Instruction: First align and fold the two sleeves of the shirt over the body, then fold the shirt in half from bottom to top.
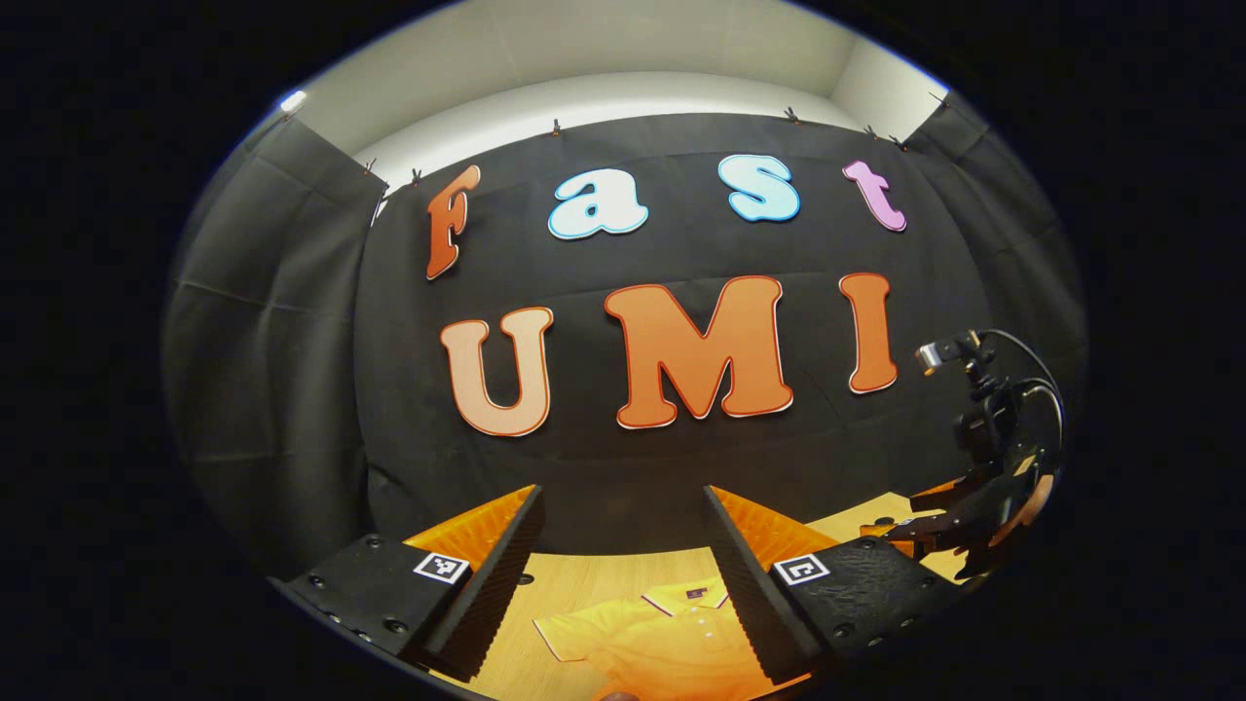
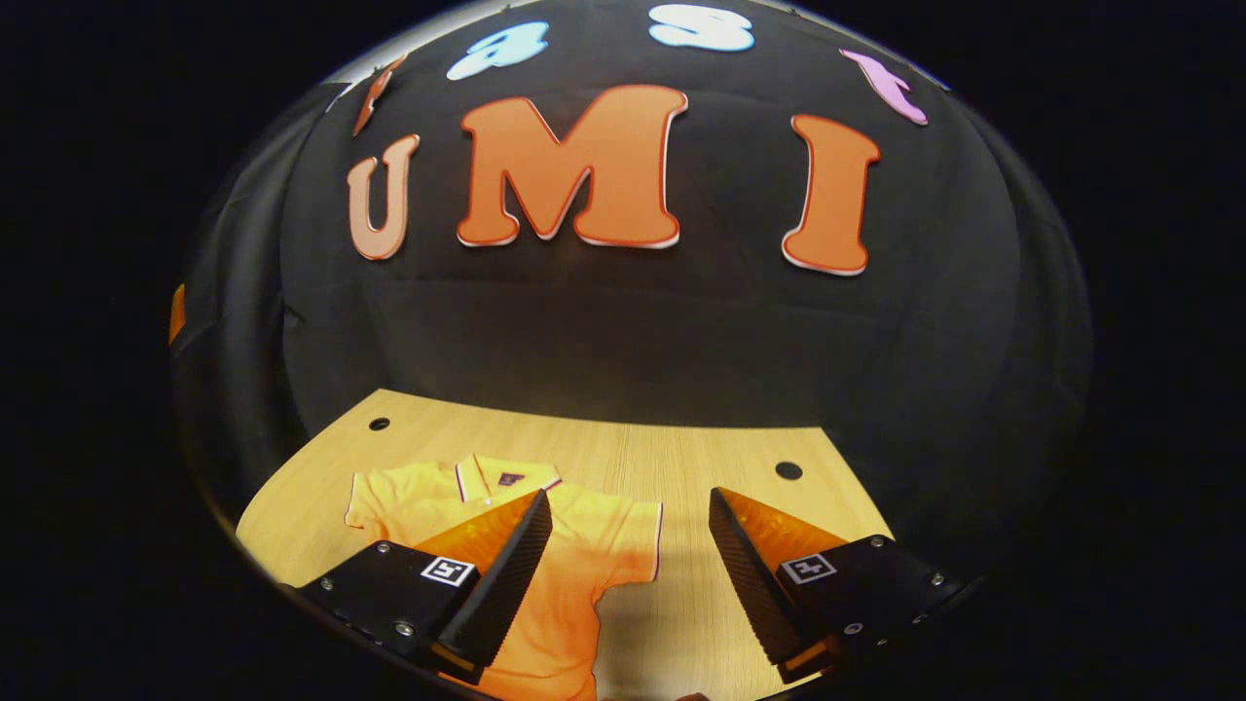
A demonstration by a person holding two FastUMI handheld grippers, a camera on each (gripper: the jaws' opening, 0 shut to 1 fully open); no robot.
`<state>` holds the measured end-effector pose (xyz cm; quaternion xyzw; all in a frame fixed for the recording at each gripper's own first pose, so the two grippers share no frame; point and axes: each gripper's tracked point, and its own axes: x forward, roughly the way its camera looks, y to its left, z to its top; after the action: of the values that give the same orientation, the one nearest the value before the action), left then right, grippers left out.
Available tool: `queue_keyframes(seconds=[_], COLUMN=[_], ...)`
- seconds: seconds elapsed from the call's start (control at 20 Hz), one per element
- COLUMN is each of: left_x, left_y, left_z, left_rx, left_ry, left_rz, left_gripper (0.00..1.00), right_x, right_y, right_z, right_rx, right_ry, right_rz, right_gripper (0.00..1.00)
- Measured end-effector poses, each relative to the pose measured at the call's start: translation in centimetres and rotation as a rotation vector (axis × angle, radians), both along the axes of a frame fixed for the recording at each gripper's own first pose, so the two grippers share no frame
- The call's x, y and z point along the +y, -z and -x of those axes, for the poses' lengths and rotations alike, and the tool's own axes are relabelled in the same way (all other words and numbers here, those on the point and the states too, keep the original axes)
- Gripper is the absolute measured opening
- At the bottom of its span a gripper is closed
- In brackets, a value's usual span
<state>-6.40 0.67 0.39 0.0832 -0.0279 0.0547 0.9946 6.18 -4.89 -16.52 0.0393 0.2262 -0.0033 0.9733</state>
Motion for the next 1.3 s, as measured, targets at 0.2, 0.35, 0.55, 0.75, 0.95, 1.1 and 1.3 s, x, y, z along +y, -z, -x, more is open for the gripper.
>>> queue_keyframes(seconds=[0.2, 0.35, 0.55, 0.75, 0.95, 1.1, 1.3], left_x=[1.0, 2.3, 3.5, 4.9, 5.4, 5.3, 4.9], left_y=[1.1, 2.6, 3.6, 5.0, 5.7, 5.4, 5.9], left_z=[0.0, 0.3, 1.3, 2.0, 2.5, 2.8, 2.6], left_rx=[0.036, 0.075, 0.109, 0.150, 0.195, 0.198, 0.223], left_ry=[-0.057, -0.124, -0.189, -0.264, -0.307, -0.318, -0.322], left_rz=[0.005, 0.014, 0.018, 0.035, 0.016, -0.001, -0.008], left_gripper=[1.00, 0.99, 0.99, 0.99, 0.99, 0.99, 0.99], right_x=[-1.0, -1.0, -1.1, -0.5, 0.2, 0.0, -0.1], right_y=[5.0, 8.6, 12.9, 15.8, 19.5, 21.4, 23.7], right_z=[-2.3, -4.0, -5.5, -8.0, -8.8, -9.3, -9.6], right_rx=[0.181, 0.304, 0.461, 0.536, 0.671, 0.738, 0.816], right_ry=[0.000, -0.018, -0.044, -0.086, -0.104, -0.101, -0.107], right_rz=[-0.048, -0.071, -0.078, -0.083, -0.114, -0.109, -0.094], right_gripper=[0.98, 0.98, 0.97, 0.95, 0.95, 0.88, 0.81])
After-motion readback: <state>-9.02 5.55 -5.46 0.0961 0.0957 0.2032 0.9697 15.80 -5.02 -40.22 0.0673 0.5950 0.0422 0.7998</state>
